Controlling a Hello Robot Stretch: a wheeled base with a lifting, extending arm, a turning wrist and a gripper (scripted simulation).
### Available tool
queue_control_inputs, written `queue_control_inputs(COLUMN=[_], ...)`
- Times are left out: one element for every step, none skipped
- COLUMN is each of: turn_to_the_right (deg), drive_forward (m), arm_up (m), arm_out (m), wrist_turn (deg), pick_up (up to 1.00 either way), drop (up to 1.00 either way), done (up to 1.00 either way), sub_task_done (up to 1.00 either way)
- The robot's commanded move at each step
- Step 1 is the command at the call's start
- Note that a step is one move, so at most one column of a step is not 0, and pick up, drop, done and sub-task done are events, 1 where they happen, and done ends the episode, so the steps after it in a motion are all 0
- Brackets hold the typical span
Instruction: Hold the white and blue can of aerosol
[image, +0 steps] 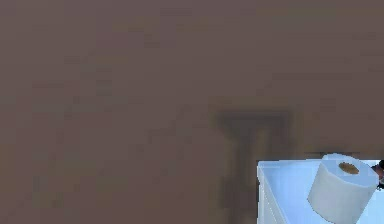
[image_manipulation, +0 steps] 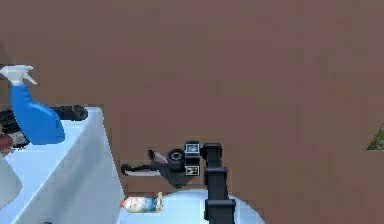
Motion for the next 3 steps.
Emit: queue_control_inputs(turn_to_the_right=[0.0, 0.0, 0.0], drive_forward=[0.0, 0.0, 0.0], arm_up=[0.0, -0.3, 0.0], arm_out=[0.0, 0.0, 0.0], wrist_turn=[6.0, 0.0, 0.0], pick_up=[0.0, 0.0, 1.0], drop=[0.0, 0.0, 0.0], done=[0.0, 0.0, 0.0], sub_task_done=[0.0, 0.0, 0.0])
